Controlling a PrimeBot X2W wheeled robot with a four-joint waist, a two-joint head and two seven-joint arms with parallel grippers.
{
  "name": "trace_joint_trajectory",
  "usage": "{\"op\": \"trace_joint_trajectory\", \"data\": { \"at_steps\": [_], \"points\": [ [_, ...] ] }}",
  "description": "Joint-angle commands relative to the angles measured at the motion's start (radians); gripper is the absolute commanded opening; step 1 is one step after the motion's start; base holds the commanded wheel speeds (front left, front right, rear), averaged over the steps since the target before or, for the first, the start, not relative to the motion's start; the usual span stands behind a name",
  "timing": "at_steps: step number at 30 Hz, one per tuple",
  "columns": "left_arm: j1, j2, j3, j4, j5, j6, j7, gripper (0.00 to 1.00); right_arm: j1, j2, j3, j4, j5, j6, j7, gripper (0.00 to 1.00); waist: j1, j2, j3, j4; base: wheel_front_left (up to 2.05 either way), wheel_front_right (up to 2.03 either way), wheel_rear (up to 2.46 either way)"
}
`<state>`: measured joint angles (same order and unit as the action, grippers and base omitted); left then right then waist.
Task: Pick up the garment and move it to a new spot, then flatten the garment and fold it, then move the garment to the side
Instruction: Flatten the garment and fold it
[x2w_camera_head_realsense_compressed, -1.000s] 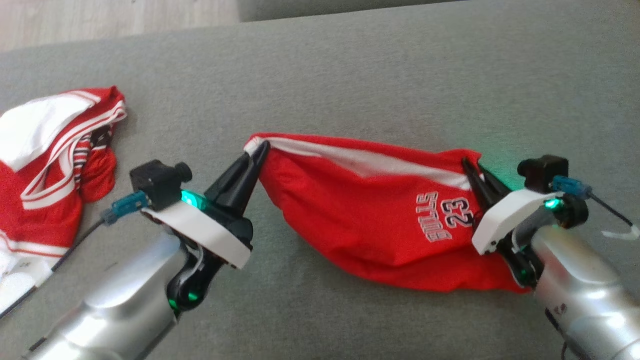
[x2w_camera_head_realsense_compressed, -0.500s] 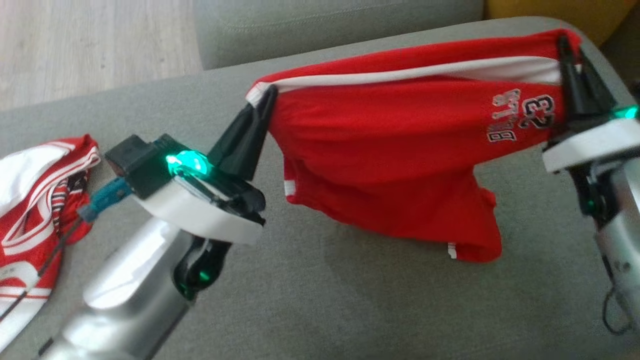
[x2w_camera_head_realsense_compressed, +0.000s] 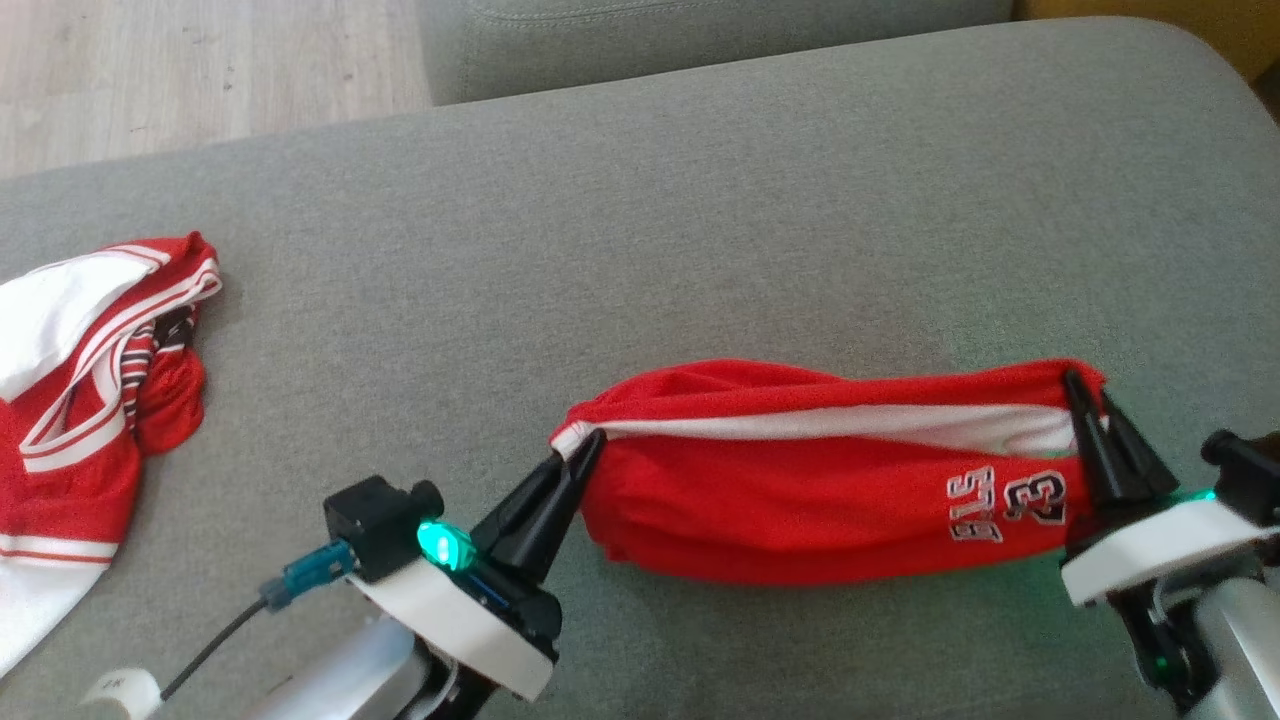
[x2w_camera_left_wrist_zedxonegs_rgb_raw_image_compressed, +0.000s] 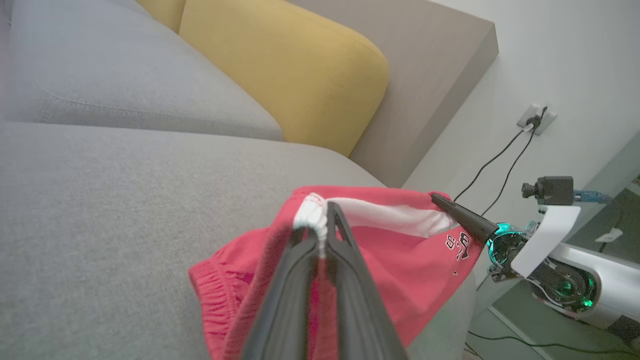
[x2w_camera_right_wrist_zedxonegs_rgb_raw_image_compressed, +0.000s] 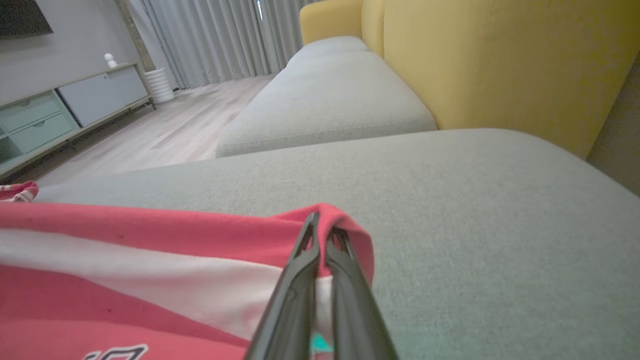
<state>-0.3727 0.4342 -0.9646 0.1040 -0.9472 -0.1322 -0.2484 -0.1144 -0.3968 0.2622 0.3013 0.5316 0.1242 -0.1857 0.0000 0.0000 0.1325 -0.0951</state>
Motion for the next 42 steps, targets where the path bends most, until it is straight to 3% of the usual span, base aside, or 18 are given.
{"op": "trace_joint_trajectory", "data": {
  "at_steps": [1,4,5,6,12,18,23,35,42],
  "points": [
    [-0.017,-0.004,0.073,-0.019,0.023,0.003,-0.013,0.00,-0.041,-0.001,-0.015,-0.015,-0.028,0.007,-0.028,0.00,0.0000,0.0000,0.000,0.004,0.00,0.00,0.00],
    [0.022,-0.047,0.151,-0.010,0.066,0.003,-0.013,0.00,-0.065,0.043,-0.052,0.019,-0.072,0.007,-0.055,0.00,0.0000,0.0000,-0.002,0.008,0.00,0.00,0.00],
    [0.035,-0.058,0.168,-0.007,0.079,0.003,-0.013,0.00,-0.067,0.054,-0.053,0.029,-0.083,0.007,-0.058,0.30,0.0000,0.0000,-0.004,0.009,0.00,0.00,0.00],
    [0.046,-0.068,0.176,-0.003,0.090,0.003,-0.013,0.00,-0.063,0.062,-0.051,0.039,-0.091,0.007,-0.060,1.00,0.0000,0.0000,-0.005,0.011,0.00,0.00,0.00],
    [0.061,-0.094,0.176,0.013,0.141,0.002,-0.013,0.00,0.012,0.075,-0.031,0.053,-0.058,0.007,-0.040,1.00,0.0000,0.0000,0.003,0.023,0.00,0.00,0.00],
    [0.069,-0.093,0.170,0.030,0.161,0.002,-0.013,0.00,0.094,0.052,0.008,-0.029,0.098,0.007,0.050,1.00,0.0000,0.0000,-0.003,0.030,0.00,0.00,0.00],
    [0.070,-0.080,0.161,0.041,0.174,0.002,-0.013,0.00,0.060,-0.034,0.019,-0.094,0.186,0.007,0.157,1.00,0.0000,0.0000,-0.001,0.034,0.00,0.00,0.00],
    [-0.012,-0.096,0.109,0.034,0.187,0.002,-0.013,0.00,-0.088,-0.234,0.104,-0.104,0.445,0.007,0.571,1.00,0.0000,0.0000,0.072,0.093,0.00,0.00,0.00],
    [-0.054,-0.112,0.089,0.034,0.187,0.002,-0.013,0.00,-0.097,-0.300,0.120,-0.110,0.503,0.007,0.658,1.00,0.0000,0.0000,0.105,0.122,0.00,0.00,0.00]
  ]
}}
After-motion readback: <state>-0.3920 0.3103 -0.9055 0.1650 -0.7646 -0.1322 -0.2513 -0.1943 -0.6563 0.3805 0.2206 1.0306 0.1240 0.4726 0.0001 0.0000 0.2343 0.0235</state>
